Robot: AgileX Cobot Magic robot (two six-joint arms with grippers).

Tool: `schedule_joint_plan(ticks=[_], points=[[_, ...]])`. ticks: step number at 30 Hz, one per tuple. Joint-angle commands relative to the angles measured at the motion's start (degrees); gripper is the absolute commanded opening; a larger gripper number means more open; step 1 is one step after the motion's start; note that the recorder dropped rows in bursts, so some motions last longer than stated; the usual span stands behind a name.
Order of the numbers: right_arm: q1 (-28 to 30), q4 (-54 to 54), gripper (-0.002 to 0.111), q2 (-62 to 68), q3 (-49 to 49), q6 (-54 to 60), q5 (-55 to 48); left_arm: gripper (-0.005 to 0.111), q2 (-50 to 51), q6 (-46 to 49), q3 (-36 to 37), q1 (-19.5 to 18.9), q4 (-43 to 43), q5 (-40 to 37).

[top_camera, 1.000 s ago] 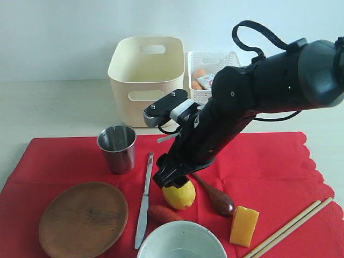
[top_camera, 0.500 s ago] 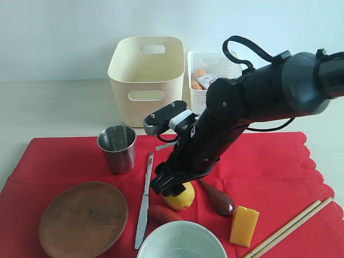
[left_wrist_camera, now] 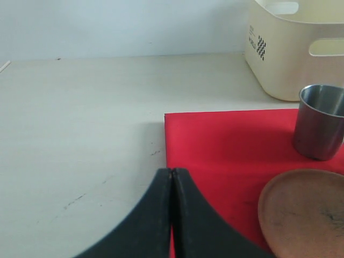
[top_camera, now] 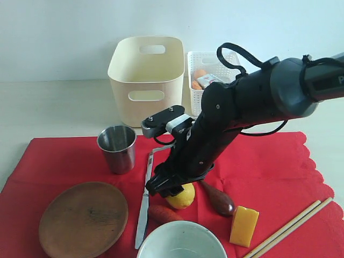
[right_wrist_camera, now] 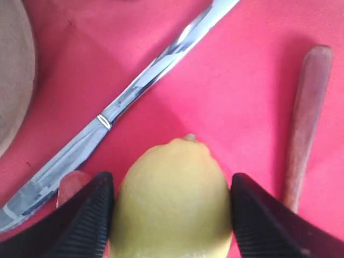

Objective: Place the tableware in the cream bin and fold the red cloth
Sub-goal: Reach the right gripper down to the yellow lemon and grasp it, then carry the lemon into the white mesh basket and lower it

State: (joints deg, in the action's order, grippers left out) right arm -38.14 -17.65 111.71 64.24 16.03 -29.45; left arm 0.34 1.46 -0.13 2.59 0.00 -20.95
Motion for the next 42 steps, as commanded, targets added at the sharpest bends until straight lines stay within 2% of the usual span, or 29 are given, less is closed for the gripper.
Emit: schedule_joint_plan(ticks=[1, 6, 7, 17, 23, 29, 37, 42], points=[[0.14, -0.61, 0.026, 0.52, 0.19, 0.28, -0.61, 0.0, -0.34, 0.03, 0.13, -0.01, -0.58, 0.47], [0.14, -2.33, 0.001, -0.06, 0.19, 0.28, -0.24, 0.0, -0.34, 0.03, 0.13, -0.01, -0.58, 0.47], [0.14, -2.33, 0.0, -0.46, 0.19, 0.28, -0.24, 0.0, -0.34, 0.03, 0.13, -0.01, -0.58, 0.47], [0.88, -1.57, 0.0, -13.12, 0.19, 0.28, -2.16, 0.0, -0.34, 0.03, 0.13, -0.01, -0.58, 0.47], [7.12, -1.57, 0.0, -19.41, 0.19, 0.43, -1.0, 0.0, -0.34, 0.03, 0.13, -0.01, -0.58, 0.47], [14.31, -1.9, 0.0, -19.32, 0.19, 0.55, 8.18, 0.0, -0.34, 0.03, 0.13, -0.01, -0.58, 0.47], [19.35, -3.39, 0.0, -12.74, 0.35, 0.74, 29.45, 0.0, -0.34, 0.03, 0.13, -0.01, -0.58, 0.47], [22.03, -3.28, 0.0, -4.65, 7.68, 0.74, 29.0, 0.0, -0.34, 0.03, 0.13, -0.01, -0.58, 0.47]])
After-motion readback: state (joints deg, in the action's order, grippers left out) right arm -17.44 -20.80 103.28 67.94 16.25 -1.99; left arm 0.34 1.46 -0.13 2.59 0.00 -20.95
